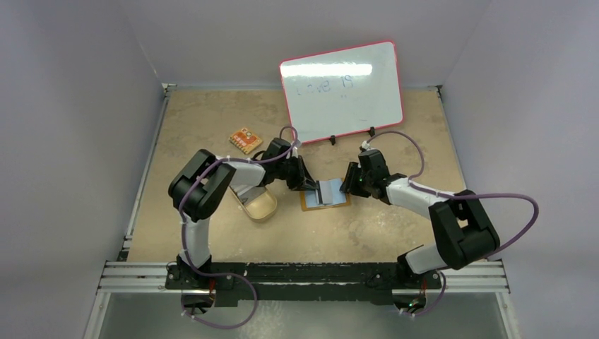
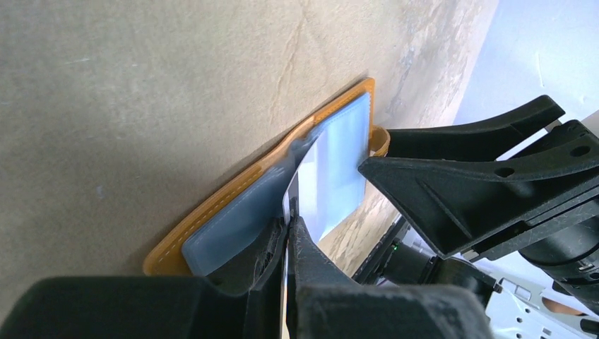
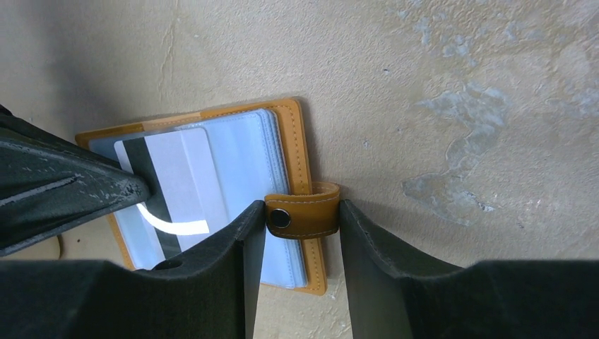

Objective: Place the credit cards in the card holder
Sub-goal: Insert the credit card into the card holder.

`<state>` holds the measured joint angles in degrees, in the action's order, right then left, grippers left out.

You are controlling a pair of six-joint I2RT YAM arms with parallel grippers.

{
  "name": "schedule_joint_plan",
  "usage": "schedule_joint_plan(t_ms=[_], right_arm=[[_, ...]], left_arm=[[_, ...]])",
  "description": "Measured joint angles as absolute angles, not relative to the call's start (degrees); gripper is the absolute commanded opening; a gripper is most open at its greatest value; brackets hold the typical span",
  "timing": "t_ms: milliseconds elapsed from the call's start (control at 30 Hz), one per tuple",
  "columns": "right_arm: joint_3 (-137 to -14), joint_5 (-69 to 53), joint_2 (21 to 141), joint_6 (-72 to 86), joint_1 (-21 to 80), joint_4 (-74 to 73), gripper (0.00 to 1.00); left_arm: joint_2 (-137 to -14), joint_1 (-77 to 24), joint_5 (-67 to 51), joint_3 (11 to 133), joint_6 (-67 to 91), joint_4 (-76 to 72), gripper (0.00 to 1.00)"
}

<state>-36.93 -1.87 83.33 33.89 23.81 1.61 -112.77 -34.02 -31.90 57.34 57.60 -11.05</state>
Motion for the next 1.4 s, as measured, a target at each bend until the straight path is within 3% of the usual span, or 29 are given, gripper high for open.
schedule_joint_plan(t_ms=[100, 300, 600, 1400], right_arm=[[-36.7, -2.0, 83.3, 34.7, 23.7, 1.9, 0.44], [-36.4, -2.8, 83.2, 36.0, 23.6, 2.4, 0.44], [-36.3, -4.4, 83.1, 37.4, 23.7, 2.1, 0.44], [-35.1, -5.1, 82.2, 37.2, 23.7, 2.9, 0.44]], left_arm=[[-112.8, -35.0, -31.0, 57.3, 58.3, -11.9, 0.01], [-112.8, -36.4, -28.2, 57.4, 59.2, -12.3, 0.19], [-107.4, -36.7, -19.1, 60.5, 55.0, -1.4, 0.38], [-106.4, -41.7, -12.7, 60.6, 53.6, 1.8, 0.45]])
